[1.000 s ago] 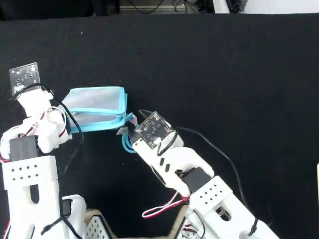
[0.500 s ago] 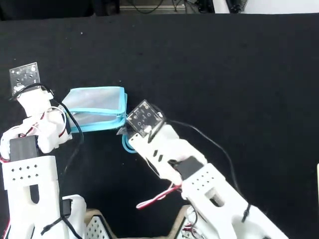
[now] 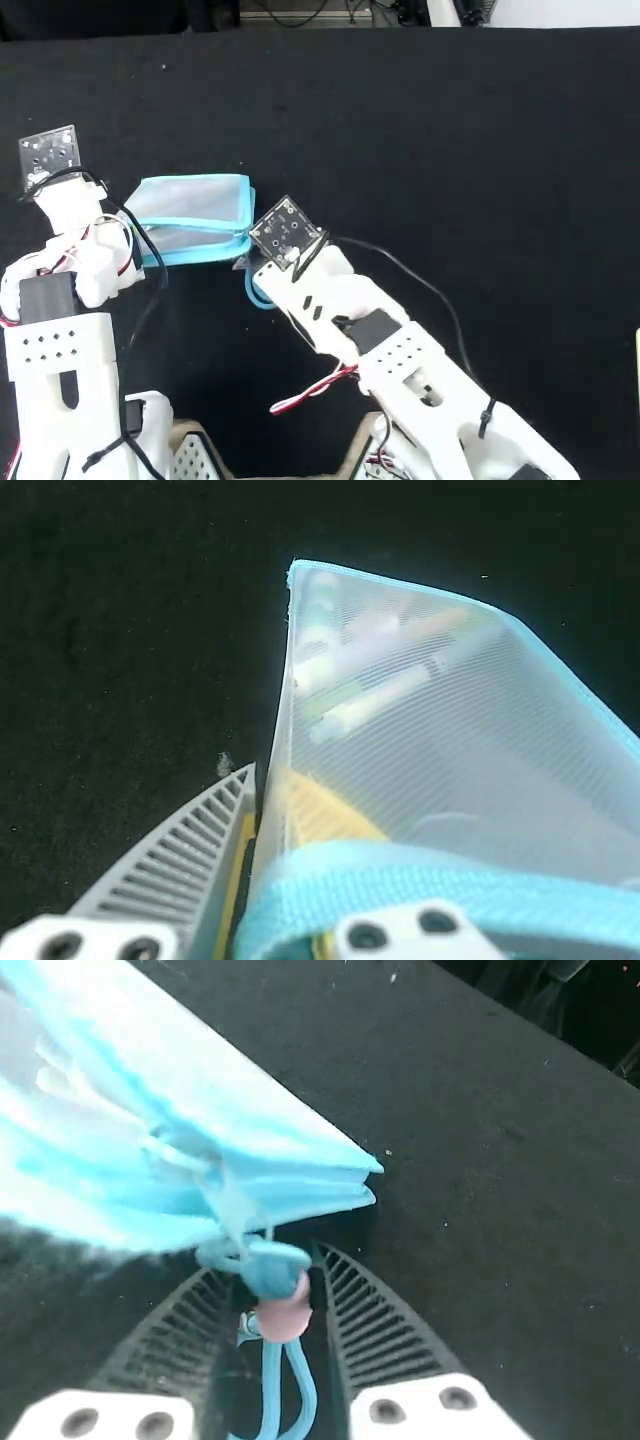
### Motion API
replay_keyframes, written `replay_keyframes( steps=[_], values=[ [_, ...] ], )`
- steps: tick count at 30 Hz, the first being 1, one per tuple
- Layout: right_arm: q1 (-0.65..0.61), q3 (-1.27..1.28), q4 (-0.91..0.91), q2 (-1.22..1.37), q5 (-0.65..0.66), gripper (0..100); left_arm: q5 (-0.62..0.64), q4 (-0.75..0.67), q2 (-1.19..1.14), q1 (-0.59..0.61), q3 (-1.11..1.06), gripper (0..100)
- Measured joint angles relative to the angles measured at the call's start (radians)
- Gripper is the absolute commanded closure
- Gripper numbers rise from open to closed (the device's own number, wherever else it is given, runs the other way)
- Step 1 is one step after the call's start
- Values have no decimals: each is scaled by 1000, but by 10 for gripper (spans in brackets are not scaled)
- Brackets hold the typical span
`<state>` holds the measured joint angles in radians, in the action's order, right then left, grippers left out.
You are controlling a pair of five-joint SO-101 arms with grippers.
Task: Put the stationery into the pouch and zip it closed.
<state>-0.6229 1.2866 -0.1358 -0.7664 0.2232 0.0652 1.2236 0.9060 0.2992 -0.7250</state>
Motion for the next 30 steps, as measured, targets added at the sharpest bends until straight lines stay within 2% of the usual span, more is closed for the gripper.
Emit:
replay_keyframes(
  steps=[9, 14, 30],
  values=[
    [0, 0, -238, -298, 6, 988, 0, 0, 0, 0, 0, 968],
    [0, 0, -341, -402, 103, 988, 0, 0, 0, 0, 0, 968],
    [0, 31, -374, -620, 129, 988, 2, 0, 0, 0, 0, 968]
  ],
)
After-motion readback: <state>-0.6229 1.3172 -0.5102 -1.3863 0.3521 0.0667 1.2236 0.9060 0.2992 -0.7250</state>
